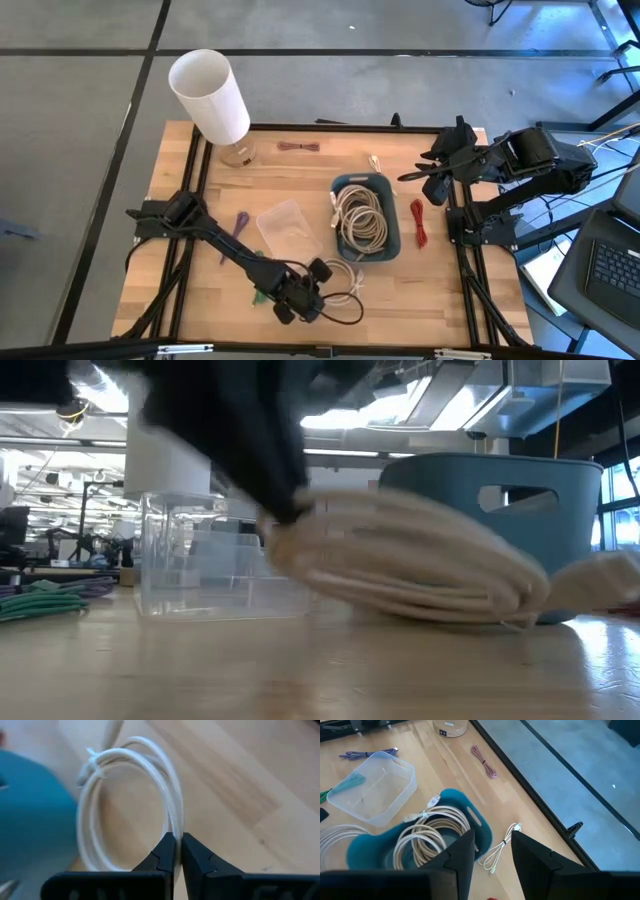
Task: Pick & Place USB Port
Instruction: Put the light brown HDMI cable into the blue bin
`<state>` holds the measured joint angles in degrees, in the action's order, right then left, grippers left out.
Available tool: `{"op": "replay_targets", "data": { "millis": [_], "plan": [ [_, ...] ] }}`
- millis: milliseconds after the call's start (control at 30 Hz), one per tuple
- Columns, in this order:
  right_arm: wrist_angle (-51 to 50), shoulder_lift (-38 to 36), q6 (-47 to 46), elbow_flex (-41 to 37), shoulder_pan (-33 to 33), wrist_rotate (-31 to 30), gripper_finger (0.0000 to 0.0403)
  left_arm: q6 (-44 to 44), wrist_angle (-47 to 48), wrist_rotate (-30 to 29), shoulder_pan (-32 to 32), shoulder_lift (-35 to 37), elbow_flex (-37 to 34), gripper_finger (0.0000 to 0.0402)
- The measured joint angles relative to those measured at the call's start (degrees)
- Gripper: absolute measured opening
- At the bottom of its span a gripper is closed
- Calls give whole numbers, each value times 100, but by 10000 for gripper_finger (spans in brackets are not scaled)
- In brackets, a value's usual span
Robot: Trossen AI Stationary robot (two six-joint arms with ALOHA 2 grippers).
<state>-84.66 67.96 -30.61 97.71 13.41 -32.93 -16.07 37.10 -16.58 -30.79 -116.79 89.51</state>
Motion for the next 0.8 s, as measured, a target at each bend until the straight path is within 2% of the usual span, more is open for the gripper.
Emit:
{"op": "replay_targets", "data": {
  "millis": [167,333,433,633,800],
  "plan": [
    [-40,0,2,0,0,0,132,117,1310,-288,16,2,1017,8],
    [-92,0,90,0,2,0,132,634,2605,-10,-38,119,1924,8],
    [-98,0,105,0,0,0,132,960,3385,-139,-126,195,2409,8],
    [-90,-2,106,-2,1,-28,132,2245,4033,-1163,-179,595,3312,7],
    [-74,-2,-33,-2,2,-32,132,3668,4046,-2673,-180,1176,3474,7]
  ]
}}
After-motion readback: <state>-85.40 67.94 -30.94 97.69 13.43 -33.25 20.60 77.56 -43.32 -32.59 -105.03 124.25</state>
